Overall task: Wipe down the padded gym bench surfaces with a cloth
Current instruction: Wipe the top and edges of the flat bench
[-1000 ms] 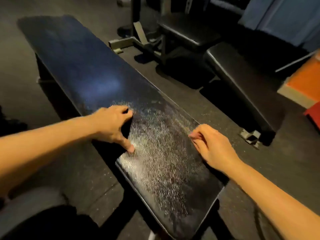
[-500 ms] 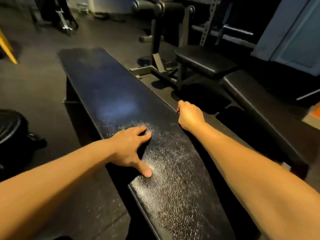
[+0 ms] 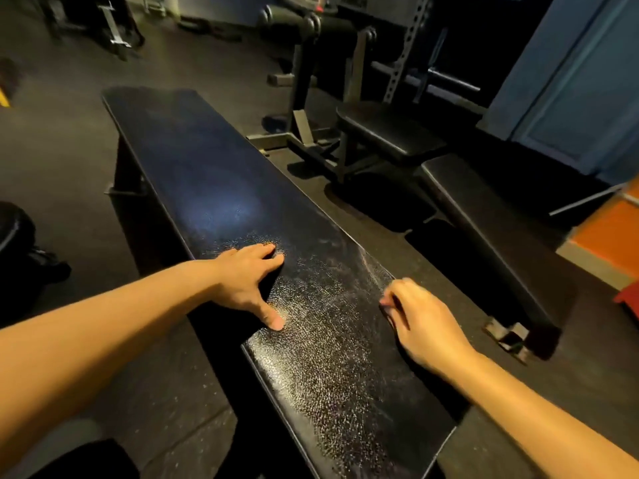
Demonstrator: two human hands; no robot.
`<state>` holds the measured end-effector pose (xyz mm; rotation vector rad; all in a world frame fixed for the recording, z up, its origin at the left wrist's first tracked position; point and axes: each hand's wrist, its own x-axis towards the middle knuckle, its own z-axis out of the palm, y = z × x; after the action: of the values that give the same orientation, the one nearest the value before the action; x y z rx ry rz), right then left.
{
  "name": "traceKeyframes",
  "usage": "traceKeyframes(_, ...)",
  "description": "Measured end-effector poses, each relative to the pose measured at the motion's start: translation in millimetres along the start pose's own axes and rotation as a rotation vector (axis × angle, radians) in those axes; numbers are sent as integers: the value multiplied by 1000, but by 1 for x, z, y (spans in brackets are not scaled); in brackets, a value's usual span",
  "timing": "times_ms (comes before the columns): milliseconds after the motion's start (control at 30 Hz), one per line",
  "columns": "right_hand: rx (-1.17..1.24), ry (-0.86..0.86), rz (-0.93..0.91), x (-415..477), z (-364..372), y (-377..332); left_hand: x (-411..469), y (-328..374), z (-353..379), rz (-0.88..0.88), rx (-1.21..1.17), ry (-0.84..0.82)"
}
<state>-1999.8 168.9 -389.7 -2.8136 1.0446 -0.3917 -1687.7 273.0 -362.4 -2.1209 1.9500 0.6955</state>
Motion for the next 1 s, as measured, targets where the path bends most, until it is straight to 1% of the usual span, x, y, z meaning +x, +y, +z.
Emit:
traceKeyframes(133,12,31,60,146,42,-24,10,-10,7,12,-2,15)
traceKeyframes(200,-13,32,142,195,50,-40,14,-14,11,22,-5,21)
traceKeyframes(233,-20,23,179,204,52,-46,15,-16,13,27,-11,26)
traceKeyframes(267,-12,24,191,203,51,-50,15,-18,13,31,-14,26)
traceKeyframes(333,51,33,131,162,45,-54,16,-20,13,42,1,14)
traceKeyframes(433,92,11,89,42,20,-45,14,-18,11,48,34,32)
traceKeyframes(500,51,3,153,-37,-1,-27,10,-16,10,41,20,24)
traceKeyframes(567,-24,22,276,-83,-18,-2,10,-11,8,41,25,9)
traceKeyframes(600,-70,44,319,-86,-22,8,10,-10,7,37,27,2)
traceKeyframes(667,-116,91,414,-63,-16,10,9,-8,3,25,21,-9)
traceKeyframes(700,-114,127,484,-42,-9,2,10,-7,3,22,16,-12)
traceKeyframes(767,-103,200,552,4,6,-28,10,-8,3,18,7,-12)
traceKeyframes(800,-82,210,534,19,13,-50,8,-7,4,17,1,-16)
traceKeyframes(833,-36,174,469,24,18,-78,6,-7,4,15,-7,-16)
traceKeyframes(900,88,26,218,-2,21,-129,3,-5,4,15,-11,-9)
traceKeyframes(933,145,-37,85,-29,19,-143,3,-5,3,16,-18,-8)
traceKeyframes(967,171,-58,4,-57,14,-143,3,-6,4,19,-24,-3)
traceKeyframes(1000,170,-50,2,-76,7,-128,3,-6,4,24,-30,4)
